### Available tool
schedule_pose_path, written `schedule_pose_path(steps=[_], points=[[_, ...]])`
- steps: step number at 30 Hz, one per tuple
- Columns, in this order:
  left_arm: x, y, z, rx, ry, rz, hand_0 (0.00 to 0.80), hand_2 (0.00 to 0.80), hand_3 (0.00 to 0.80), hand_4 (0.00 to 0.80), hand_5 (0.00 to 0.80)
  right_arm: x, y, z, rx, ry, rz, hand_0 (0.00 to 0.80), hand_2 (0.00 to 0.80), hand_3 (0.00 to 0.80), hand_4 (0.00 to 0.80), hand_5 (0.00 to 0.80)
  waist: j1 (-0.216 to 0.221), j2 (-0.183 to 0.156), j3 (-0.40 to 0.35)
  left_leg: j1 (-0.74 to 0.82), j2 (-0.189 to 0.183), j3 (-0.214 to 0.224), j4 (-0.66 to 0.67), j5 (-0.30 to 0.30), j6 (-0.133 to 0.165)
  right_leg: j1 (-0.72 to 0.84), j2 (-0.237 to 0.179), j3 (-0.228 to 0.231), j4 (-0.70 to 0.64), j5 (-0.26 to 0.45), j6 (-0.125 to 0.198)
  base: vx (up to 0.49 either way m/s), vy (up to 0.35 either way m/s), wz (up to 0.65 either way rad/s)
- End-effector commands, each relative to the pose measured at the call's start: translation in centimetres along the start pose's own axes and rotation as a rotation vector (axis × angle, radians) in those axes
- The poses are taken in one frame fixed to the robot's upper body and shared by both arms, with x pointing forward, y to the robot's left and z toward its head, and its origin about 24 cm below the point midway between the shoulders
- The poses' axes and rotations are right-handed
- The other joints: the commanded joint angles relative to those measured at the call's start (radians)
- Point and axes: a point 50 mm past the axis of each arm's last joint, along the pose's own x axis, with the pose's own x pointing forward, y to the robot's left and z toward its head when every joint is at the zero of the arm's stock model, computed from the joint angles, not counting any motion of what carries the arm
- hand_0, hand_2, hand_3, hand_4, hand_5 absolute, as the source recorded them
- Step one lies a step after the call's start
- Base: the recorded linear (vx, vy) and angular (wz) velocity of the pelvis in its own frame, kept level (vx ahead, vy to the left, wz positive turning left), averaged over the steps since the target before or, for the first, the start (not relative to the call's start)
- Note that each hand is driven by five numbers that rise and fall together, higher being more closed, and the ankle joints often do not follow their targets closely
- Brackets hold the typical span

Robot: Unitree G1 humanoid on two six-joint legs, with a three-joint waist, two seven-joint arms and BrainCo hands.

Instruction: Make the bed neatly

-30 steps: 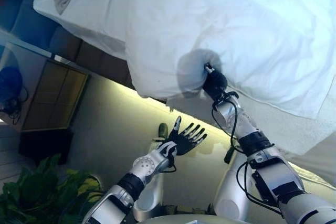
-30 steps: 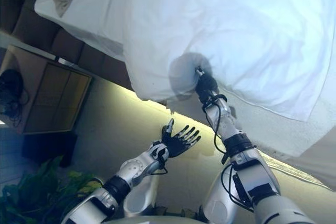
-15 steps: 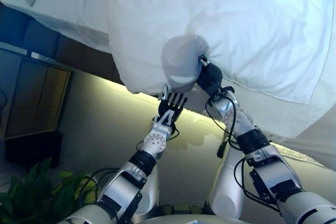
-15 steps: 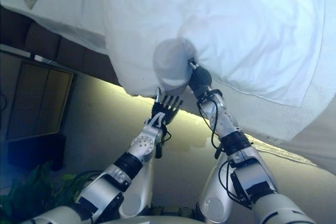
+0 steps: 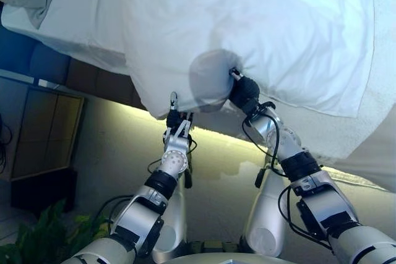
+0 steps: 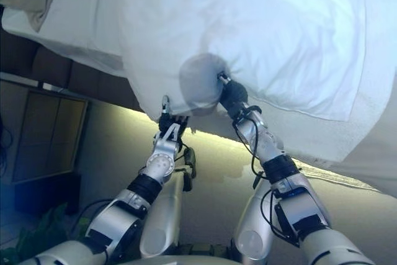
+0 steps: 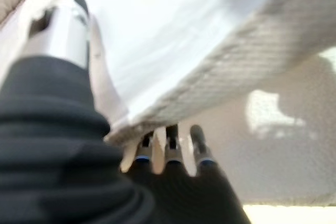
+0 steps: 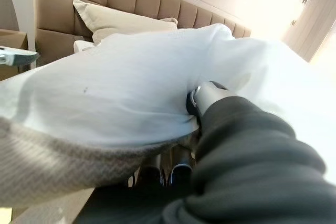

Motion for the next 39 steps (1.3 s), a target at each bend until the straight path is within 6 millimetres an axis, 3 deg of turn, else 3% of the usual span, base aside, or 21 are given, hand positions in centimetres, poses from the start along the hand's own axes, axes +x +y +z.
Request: schedule_pose_path(steps=[1, 2, 14, 22, 23, 24, 25, 29, 33, 39], points=[[0.6, -2.6, 1.1, -0.114, -0.039, -0.148, 0.747, 0.747, 0.747, 0.747, 0.747, -0.6, 2.7, 1.4, -0.027, -0.037, 0.185, 0.800, 0.800, 0.800, 0.800, 0.800, -0.019, 0.045, -0.050, -0.038, 0.082, -0.032, -0.118, 0.218, -0.049, -0.008, -0.053, 0.050, -0.049, 0.113, 0.032, -0.006, 0.033, -0.15], [0.6, -2.7, 1.2, -0.127, -0.029, -0.166, 0.800, 0.800, 0.800, 0.800, 0.800, -0.6, 2.5, 1.5, -0.030, -0.039, 0.183, 0.800, 0.800, 0.800, 0.800, 0.800, -0.020, 0.047, -0.049, -0.038, 0.081, -0.031, -0.120, 0.219, -0.049, -0.008, -0.054, 0.050, -0.049, 0.113, 0.032, -0.013, 0.014, -0.15], [-0.4, -3.8, -1.2, -0.137, 0.063, -0.240, 0.800, 0.800, 0.800, 0.800, 0.800, -1.0, 1.4, 1.3, -0.005, -0.072, 0.120, 0.800, 0.800, 0.800, 0.800, 0.800, -0.019, 0.068, -0.040, -0.028, 0.075, -0.003, -0.118, 0.225, -0.053, 0.028, -0.086, 0.032, -0.054, 0.115, 0.031, -0.008, 0.006, 0.03], [0.1, -4.2, 1.3, -0.071, -0.027, -0.223, 0.800, 0.800, 0.800, 0.800, 0.800, -1.8, -1.5, 0.8, 0.039, -0.124, 0.046, 0.800, 0.800, 0.800, 0.800, 0.800, -0.009, 0.062, -0.039, -0.021, 0.081, -0.005, -0.124, 0.229, -0.058, 0.052, -0.091, 0.018, -0.071, 0.123, 0.031, -0.015, -0.028, 0.04], [0.2, -4.2, 1.7, -0.065, -0.035, -0.218, 0.800, 0.800, 0.800, 0.800, 0.800, -2.0, -2.1, 0.8, 0.062, -0.130, 0.043, 0.640, 0.640, 0.640, 0.640, 0.640, -0.007, 0.062, -0.039, -0.022, 0.082, -0.005, -0.123, 0.229, -0.059, 0.052, -0.091, 0.018, -0.071, 0.124, 0.031, 0.000, 0.000, 0.00], [0.3, -4.0, 2.2, -0.056, -0.047, -0.212, 0.800, 0.800, 0.800, 0.800, 0.800, -2.2, -3.0, 0.7, 0.087, -0.138, 0.033, 0.279, 0.279, 0.279, 0.279, 0.279, -0.005, 0.063, -0.040, -0.020, 0.084, -0.003, -0.125, 0.228, -0.060, 0.054, -0.093, 0.016, -0.074, 0.124, 0.031, 0.000, 0.000, 0.00], [0.4, -3.9, 2.8, -0.043, -0.059, -0.204, 0.800, 0.800, 0.800, 0.800, 0.800, -2.6, -4.5, 0.9, 0.123, -0.156, 0.007, 0.000, 0.000, 0.000, 0.000, 0.000, -0.002, 0.066, -0.042, -0.018, 0.086, -0.001, -0.127, 0.228, -0.061, 0.056, -0.096, 0.013, -0.077, 0.124, 0.031, 0.000, 0.000, 0.00], [0.7, -2.9, 4.4, -0.031, -0.085, -0.173, 0.800, 0.800, 0.800, 0.800, 0.800, -4.5, -9.2, 3.4, 0.259, -0.274, -0.037, 0.000, 0.000, 0.000, 0.000, 0.000, 0.012, 0.089, -0.043, -0.016, 0.081, 0.004, -0.131, 0.220, -0.065, 0.051, -0.108, 0.004, -0.074, 0.119, 0.033, -0.019, 0.017, 0.00], [0.9, -1.5, 5.3, -0.053, -0.092, -0.129, 0.800, 0.800, 0.800, 0.800, 0.800, -6.3, -11.7, 6.6, 0.344, -0.425, -0.052, 0.000, 0.000, 0.000, 0.000, 0.000, 0.021, 0.105, -0.046, -0.008, 0.072, 0.005, -0.141, 0.213, -0.070, 0.058, -0.111, -0.003, -0.074, 0.105, 0.037, -0.027, 0.050, 0.05], [1.1, -0.6, 6.4, -0.082, -0.109, -0.116, 0.800, 0.800, 0.800, 0.800, 0.800, -9.9, -14.6, 9.5, 0.387, -0.586, -0.098, 0.000, 0.000, 0.000, 0.000, 0.000, 0.010, 0.110, -0.036, 0.010, 0.076, 0.016, -0.156, 0.207, -0.077, 0.072, -0.103, -0.003, -0.084, 0.092, 0.039, -0.018, 0.047, 0.00]])
